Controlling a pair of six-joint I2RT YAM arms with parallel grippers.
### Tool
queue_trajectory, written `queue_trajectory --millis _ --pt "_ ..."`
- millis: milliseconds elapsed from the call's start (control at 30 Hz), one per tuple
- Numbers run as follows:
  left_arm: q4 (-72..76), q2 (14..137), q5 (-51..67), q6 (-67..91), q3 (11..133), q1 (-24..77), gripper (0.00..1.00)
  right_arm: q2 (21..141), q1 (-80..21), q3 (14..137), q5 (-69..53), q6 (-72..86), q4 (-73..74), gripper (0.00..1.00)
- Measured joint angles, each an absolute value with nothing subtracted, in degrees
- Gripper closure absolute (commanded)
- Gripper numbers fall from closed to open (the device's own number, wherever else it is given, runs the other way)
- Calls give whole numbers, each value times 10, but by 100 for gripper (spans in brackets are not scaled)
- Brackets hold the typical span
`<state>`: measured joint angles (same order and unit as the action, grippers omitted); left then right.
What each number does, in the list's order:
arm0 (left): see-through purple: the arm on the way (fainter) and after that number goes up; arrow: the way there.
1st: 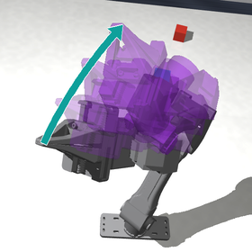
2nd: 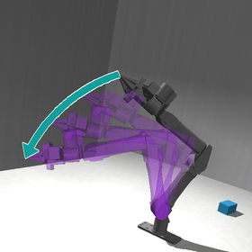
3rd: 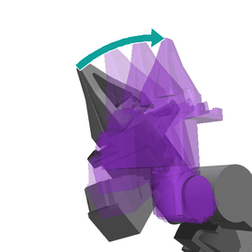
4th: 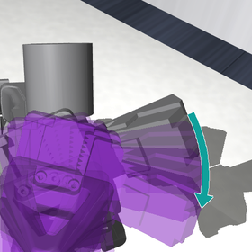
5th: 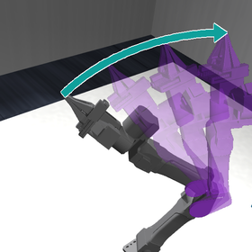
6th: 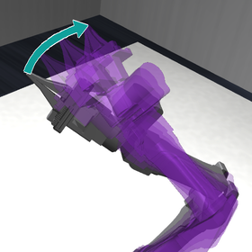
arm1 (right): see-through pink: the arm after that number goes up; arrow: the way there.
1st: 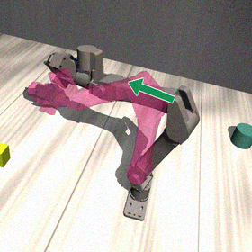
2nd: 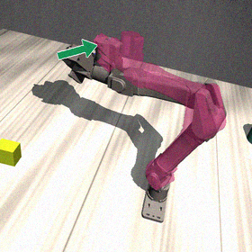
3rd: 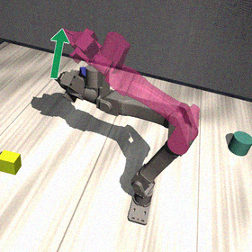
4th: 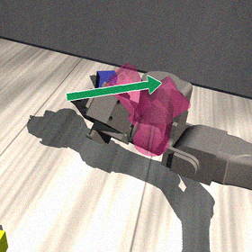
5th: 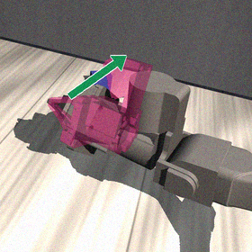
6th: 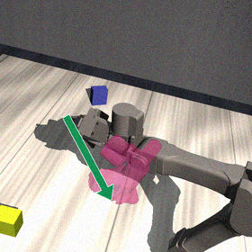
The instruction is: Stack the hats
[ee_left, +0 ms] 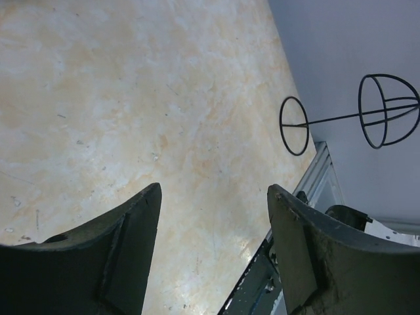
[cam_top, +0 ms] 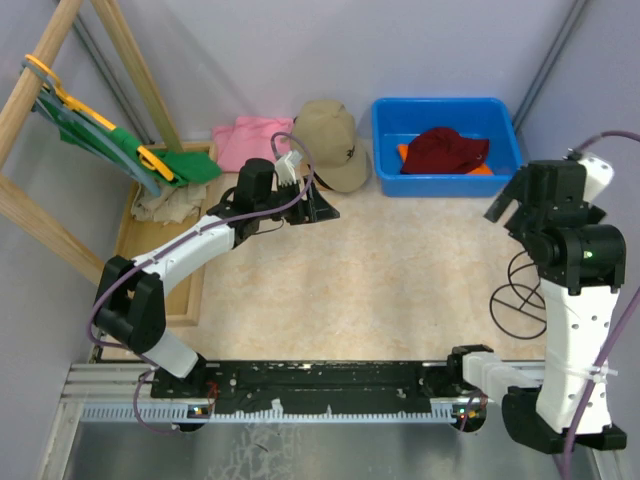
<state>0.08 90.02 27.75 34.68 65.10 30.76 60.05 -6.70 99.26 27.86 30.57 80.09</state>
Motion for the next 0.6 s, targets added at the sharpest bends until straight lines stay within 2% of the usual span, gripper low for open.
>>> queue_trajectory --millis 167,367,600 --pt "23 911 310 354 647 308 29 579 73 991 286 267 838 6" --pt "34 923 333 358 628 306 29 564 135 976 281 231 853 9" --pt "40 934 359 358 615 294 29 548 197 865 212 229 846 12"
